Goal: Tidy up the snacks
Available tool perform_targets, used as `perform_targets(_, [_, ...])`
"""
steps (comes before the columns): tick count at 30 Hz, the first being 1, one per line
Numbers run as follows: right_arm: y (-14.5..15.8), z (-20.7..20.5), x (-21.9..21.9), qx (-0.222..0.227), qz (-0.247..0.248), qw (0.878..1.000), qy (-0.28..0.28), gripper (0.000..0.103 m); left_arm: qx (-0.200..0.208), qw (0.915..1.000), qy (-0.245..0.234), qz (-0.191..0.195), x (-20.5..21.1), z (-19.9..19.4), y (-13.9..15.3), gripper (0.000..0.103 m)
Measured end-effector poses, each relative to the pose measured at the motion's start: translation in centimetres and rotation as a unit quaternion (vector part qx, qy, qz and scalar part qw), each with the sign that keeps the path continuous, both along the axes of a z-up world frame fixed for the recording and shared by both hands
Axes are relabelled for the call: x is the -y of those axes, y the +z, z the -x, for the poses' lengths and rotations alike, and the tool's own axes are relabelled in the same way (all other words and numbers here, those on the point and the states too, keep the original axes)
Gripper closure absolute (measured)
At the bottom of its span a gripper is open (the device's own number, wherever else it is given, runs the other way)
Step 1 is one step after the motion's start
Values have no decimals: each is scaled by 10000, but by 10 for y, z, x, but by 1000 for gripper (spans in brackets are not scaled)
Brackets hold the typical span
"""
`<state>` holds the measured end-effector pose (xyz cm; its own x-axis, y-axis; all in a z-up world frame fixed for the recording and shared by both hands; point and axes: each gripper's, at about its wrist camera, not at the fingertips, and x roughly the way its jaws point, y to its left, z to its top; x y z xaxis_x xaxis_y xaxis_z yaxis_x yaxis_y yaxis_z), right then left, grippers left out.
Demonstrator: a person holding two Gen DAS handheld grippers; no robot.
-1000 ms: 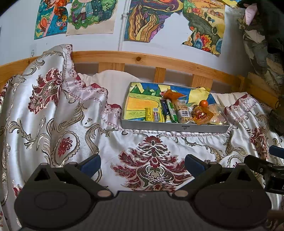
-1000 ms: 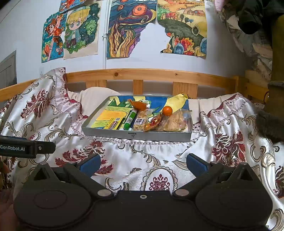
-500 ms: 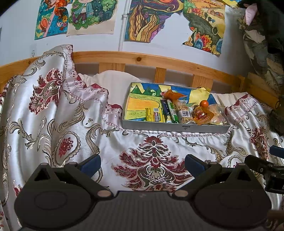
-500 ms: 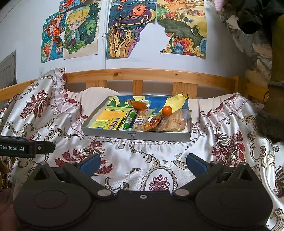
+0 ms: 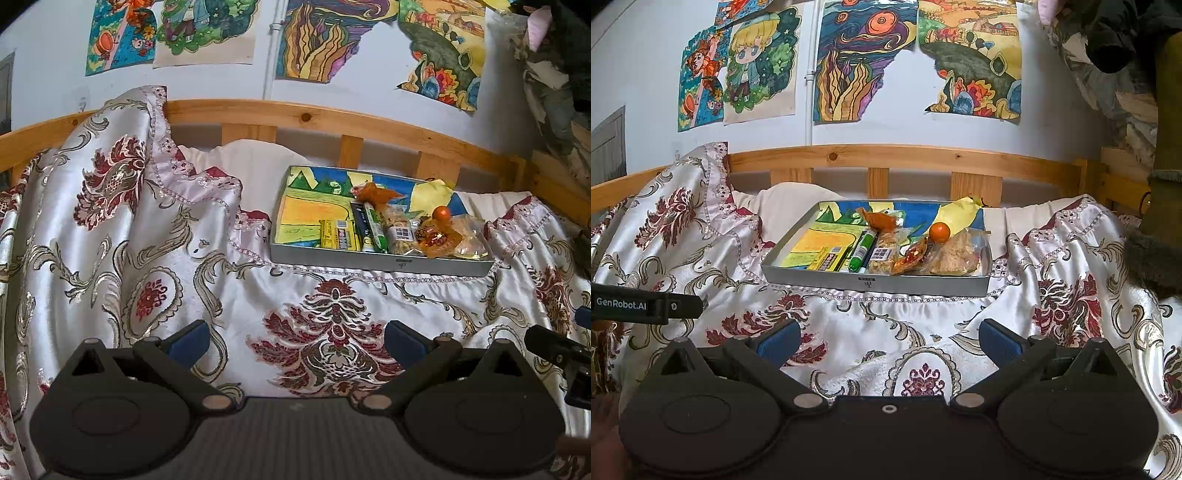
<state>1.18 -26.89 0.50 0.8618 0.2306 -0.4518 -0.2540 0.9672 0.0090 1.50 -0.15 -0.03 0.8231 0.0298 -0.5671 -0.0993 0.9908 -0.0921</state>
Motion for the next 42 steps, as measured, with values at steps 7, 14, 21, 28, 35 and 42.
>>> perform_targets(7, [0, 0, -1, 0, 18, 10000, 24, 1, 14, 10000, -38, 2, 1, 1, 0, 1])
perform_targets(14, [0, 0, -1, 0, 16, 10000, 22, 1, -22, 10000, -70, 33, 0, 1, 0, 1])
perform_targets(21, [-1, 1, -2, -4, 24, 10000, 35, 1, -60, 9999, -124, 92, 1, 1, -2, 1])
perform_targets(28, [-1, 1, -3, 8, 21, 10000, 79, 1, -59, 9998, -141, 116, 0, 1, -2, 1])
perform_targets(35, [-1, 1, -2, 1, 26, 10000, 84, 1, -120, 9998, -147, 105, 1, 0, -2, 1])
perform_targets(42, [-2, 0, -2, -12, 18, 10000, 78, 1, -119, 9998, -140, 103, 1, 0, -2, 1])
